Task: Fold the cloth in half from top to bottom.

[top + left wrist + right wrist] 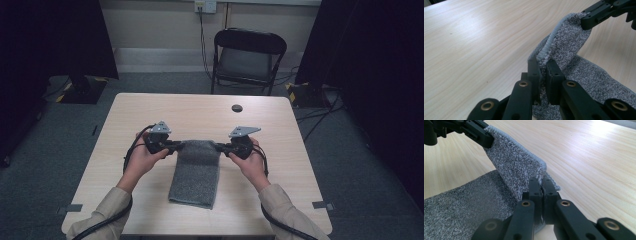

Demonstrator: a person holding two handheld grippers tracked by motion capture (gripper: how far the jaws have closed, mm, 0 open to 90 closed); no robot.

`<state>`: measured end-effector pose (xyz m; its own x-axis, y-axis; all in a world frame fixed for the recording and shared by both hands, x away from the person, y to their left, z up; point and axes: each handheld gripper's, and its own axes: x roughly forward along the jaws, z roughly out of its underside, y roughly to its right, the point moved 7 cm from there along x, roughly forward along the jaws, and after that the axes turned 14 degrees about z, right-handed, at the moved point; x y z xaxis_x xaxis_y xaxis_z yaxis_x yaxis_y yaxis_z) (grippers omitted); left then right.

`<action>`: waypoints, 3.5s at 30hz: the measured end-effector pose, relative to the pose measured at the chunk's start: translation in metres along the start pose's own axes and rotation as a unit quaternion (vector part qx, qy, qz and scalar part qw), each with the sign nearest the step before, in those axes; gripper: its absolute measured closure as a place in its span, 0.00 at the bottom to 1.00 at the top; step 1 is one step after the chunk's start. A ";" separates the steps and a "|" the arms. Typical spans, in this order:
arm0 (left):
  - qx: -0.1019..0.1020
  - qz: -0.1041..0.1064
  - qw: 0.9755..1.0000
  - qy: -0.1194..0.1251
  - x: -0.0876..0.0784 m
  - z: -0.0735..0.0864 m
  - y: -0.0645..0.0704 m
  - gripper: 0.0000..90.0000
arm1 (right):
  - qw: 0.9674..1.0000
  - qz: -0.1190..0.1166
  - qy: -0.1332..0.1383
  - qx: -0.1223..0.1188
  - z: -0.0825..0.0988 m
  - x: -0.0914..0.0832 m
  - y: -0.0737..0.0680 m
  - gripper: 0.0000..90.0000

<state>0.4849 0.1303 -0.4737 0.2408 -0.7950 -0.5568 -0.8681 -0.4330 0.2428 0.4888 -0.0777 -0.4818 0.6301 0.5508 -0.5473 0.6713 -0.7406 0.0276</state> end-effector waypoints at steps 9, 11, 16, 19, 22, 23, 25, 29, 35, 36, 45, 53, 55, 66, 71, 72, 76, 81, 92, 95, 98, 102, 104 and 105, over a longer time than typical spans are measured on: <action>0.001 0.009 1.000 -0.014 0.001 0.013 0.008 0.93 | 1.000 -0.008 0.001 -0.008 0.009 -0.004 -0.009 0.98; 0.001 0.010 1.000 -0.019 0.001 0.016 0.010 0.93 | 1.000 -0.010 0.001 -0.009 0.011 -0.005 -0.011 0.98; -0.002 0.015 1.000 -0.025 0.003 0.023 0.013 0.93 | 1.000 -0.017 -0.001 -0.008 0.017 -0.008 -0.016 0.98; 0.003 0.016 0.999 -0.032 0.004 0.026 0.017 0.93 | 1.000 -0.019 -0.002 -0.009 0.021 -0.009 -0.018 0.98; 0.001 0.019 0.999 -0.032 0.004 0.028 0.019 0.93 | 1.000 -0.022 -0.001 -0.007 0.024 -0.012 -0.020 0.98; -0.001 0.021 0.999 -0.034 0.004 0.030 0.020 0.93 | 1.000 -0.022 -0.001 -0.006 0.025 -0.013 -0.020 0.98; -0.003 0.022 0.999 -0.035 0.005 0.032 0.020 0.93 | 1.000 -0.023 -0.001 -0.007 0.028 -0.013 -0.021 0.98; -0.007 0.027 0.999 -0.039 0.007 0.040 0.023 0.93 | 1.000 -0.025 -0.004 -0.012 0.033 -0.015 -0.026 0.98; -0.006 0.033 0.998 -0.043 0.006 0.048 0.030 0.93 | 0.999 -0.032 -0.010 -0.012 0.041 -0.017 -0.033 0.98; -0.006 0.033 0.998 -0.044 0.006 0.050 0.030 0.93 | 0.999 -0.035 -0.010 -0.010 0.042 -0.018 -0.034 0.98; -0.005 0.040 0.998 -0.051 0.007 0.063 0.037 0.93 | 0.999 -0.045 -0.014 -0.007 0.051 -0.020 -0.043 0.98; -0.004 0.043 0.997 -0.068 0.011 0.074 0.042 0.93 | 0.998 -0.046 -0.025 -0.015 0.063 -0.020 -0.050 0.97; -0.004 0.043 0.997 -0.070 0.012 0.076 0.043 0.93 | 0.998 -0.047 -0.030 -0.013 0.066 -0.019 -0.052 0.97; -0.006 0.033 0.997 -0.073 0.017 0.075 0.040 0.93 | 0.998 -0.034 -0.053 -0.025 0.071 -0.010 -0.052 0.97; -0.013 0.025 0.997 -0.070 0.023 0.069 0.033 0.92 | 0.998 -0.024 -0.055 -0.023 0.067 -0.002 -0.042 0.97; -0.014 0.024 0.997 -0.068 0.024 0.068 0.030 0.92 | 0.998 -0.020 -0.057 -0.024 0.066 -0.001 -0.040 0.97; -0.020 0.018 0.997 -0.067 0.029 0.061 0.019 0.92 | 0.998 -0.010 -0.058 -0.026 0.060 0.009 -0.028 0.97; -0.038 0.012 0.998 -0.050 0.034 0.052 0.002 0.92 | 0.999 -0.003 -0.050 -0.005 0.051 0.025 -0.010 0.97; -0.017 0.016 1.000 -0.018 0.010 0.020 0.011 0.92 | 1.000 -0.005 -0.013 0.006 0.024 0.007 0.000 0.98; -0.011 0.015 1.000 -0.018 0.005 0.018 0.017 0.92 | 1.000 -0.009 -0.006 -0.003 0.020 -0.002 -0.005 0.98; -0.012 0.021 1.000 -0.018 0.003 0.020 0.022 0.92 | 1.000 -0.010 -0.003 -0.008 0.019 -0.010 -0.008 0.98; -0.011 0.028 0.999 -0.013 -0.002 0.022 0.029 0.92 | 1.000 -0.021 0.008 -0.010 0.020 -0.020 -0.013 0.98; -0.008 0.031 0.999 -0.013 -0.004 0.023 0.032 0.92 | 1.000 -0.021 0.009 -0.010 0.021 -0.024 -0.013 0.98; -0.007 0.031 0.999 -0.013 -0.005 0.023 0.034 0.92 | 1.000 -0.023 0.010 -0.010 0.021 -0.026 -0.014 0.98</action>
<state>0.4443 0.1295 -0.4810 0.1745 -0.8092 -0.5611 -0.8752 -0.3886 0.2882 0.4548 -0.0898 -0.4856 0.6064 0.5917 -0.5312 0.7071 -0.7069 0.0198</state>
